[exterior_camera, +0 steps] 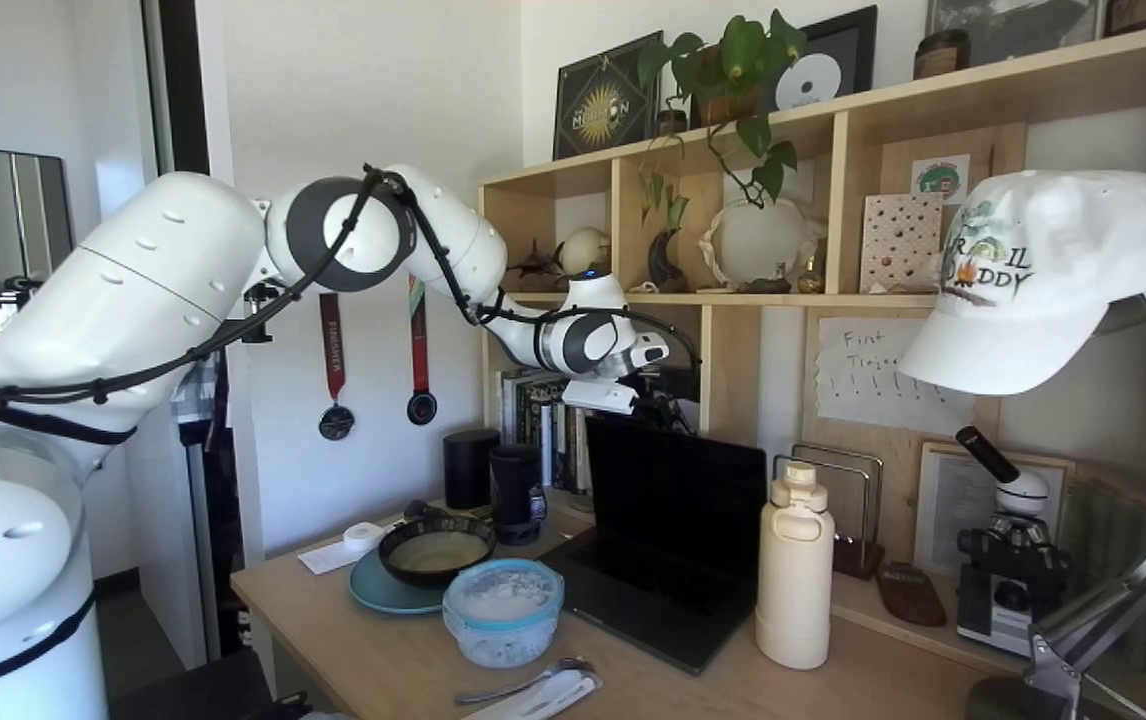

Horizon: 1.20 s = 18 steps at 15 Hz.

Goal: Close the laptop

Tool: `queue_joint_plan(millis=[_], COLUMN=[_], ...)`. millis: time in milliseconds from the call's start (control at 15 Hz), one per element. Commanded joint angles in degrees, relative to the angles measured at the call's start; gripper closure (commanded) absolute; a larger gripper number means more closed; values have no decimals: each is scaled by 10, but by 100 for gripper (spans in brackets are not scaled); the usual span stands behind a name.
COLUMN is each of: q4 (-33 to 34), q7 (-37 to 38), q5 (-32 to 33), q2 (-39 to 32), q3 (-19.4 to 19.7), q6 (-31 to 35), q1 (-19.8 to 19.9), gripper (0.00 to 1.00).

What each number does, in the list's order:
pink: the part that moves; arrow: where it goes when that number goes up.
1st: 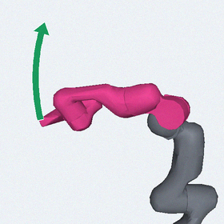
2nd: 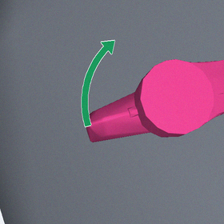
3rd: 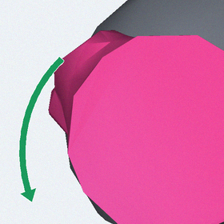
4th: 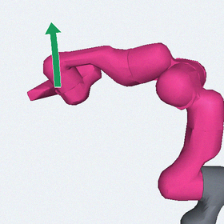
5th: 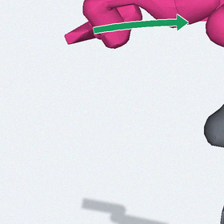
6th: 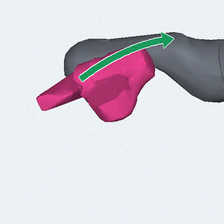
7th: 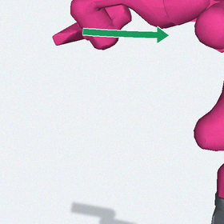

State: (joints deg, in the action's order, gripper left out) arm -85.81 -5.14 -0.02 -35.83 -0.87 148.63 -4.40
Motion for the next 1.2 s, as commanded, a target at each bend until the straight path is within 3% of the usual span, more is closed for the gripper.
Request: queue_joint_plan(millis=[0,400,933,1133], q4=[2,-28,-117,-166], q7=[25,26,62,65], q5=[8,-6,-36,-43], q2=[20,38,82,98], q3=[1,-6,-8,-6], q6=[-91,-153,-165,-142], q1=[0,8,19,20], gripper=[0,0,0,0])
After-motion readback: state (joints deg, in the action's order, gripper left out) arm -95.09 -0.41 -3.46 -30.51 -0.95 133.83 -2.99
